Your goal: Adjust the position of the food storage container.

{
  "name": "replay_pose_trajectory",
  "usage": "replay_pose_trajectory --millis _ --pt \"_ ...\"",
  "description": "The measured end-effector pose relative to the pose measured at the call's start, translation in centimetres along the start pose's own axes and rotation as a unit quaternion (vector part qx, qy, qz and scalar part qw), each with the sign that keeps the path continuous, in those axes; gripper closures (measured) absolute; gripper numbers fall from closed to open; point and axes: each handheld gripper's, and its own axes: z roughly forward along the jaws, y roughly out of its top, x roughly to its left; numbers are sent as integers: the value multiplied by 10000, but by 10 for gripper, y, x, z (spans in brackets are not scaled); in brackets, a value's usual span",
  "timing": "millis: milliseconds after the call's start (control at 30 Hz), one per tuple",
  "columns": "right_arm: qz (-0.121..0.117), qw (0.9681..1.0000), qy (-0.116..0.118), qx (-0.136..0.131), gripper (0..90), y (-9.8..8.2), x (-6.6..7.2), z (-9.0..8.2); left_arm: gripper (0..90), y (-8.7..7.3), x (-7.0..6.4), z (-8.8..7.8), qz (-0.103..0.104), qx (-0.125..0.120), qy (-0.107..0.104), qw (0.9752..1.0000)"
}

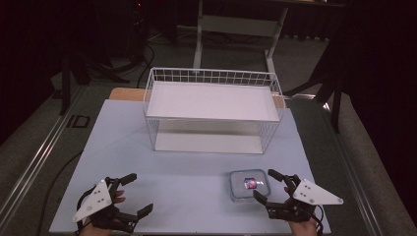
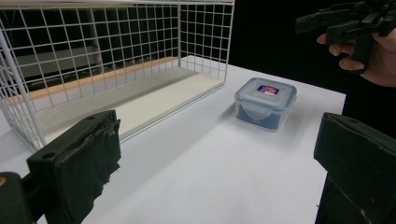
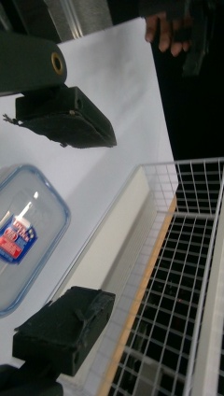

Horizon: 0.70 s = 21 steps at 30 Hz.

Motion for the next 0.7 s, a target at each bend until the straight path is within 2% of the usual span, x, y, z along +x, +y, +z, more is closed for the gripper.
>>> replay_pose_trajectory --millis 33,100,167,233,300,367,433,500,600,633,700 --pt "-13 9999 104 -19 207 4 4 0 16 0 0 0 -7 9 -15 10000" --pt "-20 9998 171 -28 207 6 6 0 15 0 0 1 5 18 -8 10000" --pt "-147 9998 126 -46 207 10 12 -1 16 1 0 1 5 -20 -17 10000" --pt "-252 9995 188 -63 207 16 15 -1 15 1 -1 1 13 -26 -27 10000" --pt "-256 9995 171 -93 206 22 17 0 15 1 -1 2 11 -18 -44 10000" --pt "-192 9994 285 -109 182 28 15 1 15 1 -1 2 11 0 -61 10000" --pt "-172 9994 247 -148 129 32 15 2 15 1 -2 2 9 -22 -61 10000" --pt "-92 9997 156 -187 125 38 12 3 15 1 -2 2 5 -34 -68 10000" --pt "-119 9998 51 -159 127 44 7 5 15 1 -2 3 -3 -22 -90 10000" --pt "-128 9998 90 -146 132 45 5 5 15 1 -3 3 -8 -24 -94 10000" --pt "-121 9999 48 -12 134 48 0 7 15 1 -3 4 -2 -13 -94 10000"
